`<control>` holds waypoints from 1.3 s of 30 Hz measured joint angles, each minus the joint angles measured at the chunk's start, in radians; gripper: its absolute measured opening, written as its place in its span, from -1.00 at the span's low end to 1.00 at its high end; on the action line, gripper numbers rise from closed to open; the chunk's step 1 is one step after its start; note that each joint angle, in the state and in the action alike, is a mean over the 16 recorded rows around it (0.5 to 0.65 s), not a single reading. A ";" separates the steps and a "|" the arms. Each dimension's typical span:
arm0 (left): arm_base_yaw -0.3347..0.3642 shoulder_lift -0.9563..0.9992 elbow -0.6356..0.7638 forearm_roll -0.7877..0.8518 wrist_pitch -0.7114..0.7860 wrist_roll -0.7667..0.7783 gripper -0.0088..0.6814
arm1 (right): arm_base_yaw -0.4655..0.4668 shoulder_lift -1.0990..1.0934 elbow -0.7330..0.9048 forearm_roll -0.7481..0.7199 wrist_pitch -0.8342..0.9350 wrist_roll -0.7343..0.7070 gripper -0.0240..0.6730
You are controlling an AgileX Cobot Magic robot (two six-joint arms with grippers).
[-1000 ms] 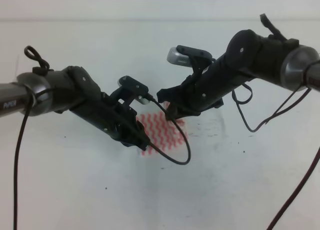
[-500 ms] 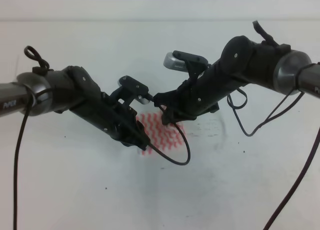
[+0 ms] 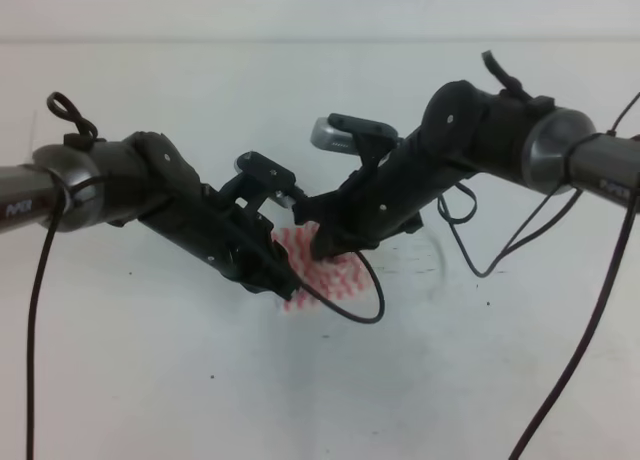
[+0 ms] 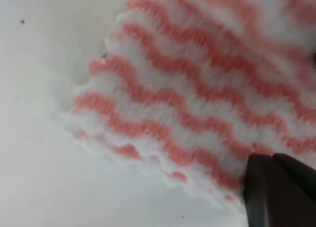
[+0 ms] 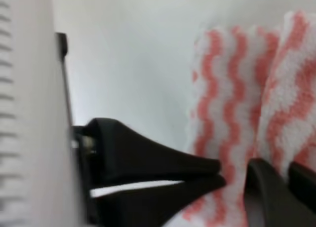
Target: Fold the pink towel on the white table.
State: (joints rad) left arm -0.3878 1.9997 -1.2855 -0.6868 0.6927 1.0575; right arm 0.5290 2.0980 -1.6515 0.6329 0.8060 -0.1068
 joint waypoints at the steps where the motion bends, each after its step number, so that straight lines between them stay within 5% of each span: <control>1: 0.000 0.000 0.000 0.000 -0.001 0.000 -0.99 | 0.000 0.003 -0.004 -0.002 0.003 0.000 -0.98; 9: 0.009 -0.004 -0.001 -0.002 -0.008 0.003 -0.99 | 0.003 0.016 -0.025 -0.026 0.016 0.003 -0.98; 25: 0.194 0.107 -0.002 -0.460 0.206 0.881 -0.99 | 0.024 0.031 -0.034 -0.003 -0.024 0.028 -0.96; 39: 0.193 0.106 -0.002 -0.460 0.207 0.878 -0.99 | 0.024 0.055 -0.035 -0.010 -0.018 0.028 -0.97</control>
State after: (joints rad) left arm -0.1944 2.1060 -1.2873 -1.1468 0.9000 1.9358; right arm 0.5526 2.1533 -1.6868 0.6232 0.7882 -0.0792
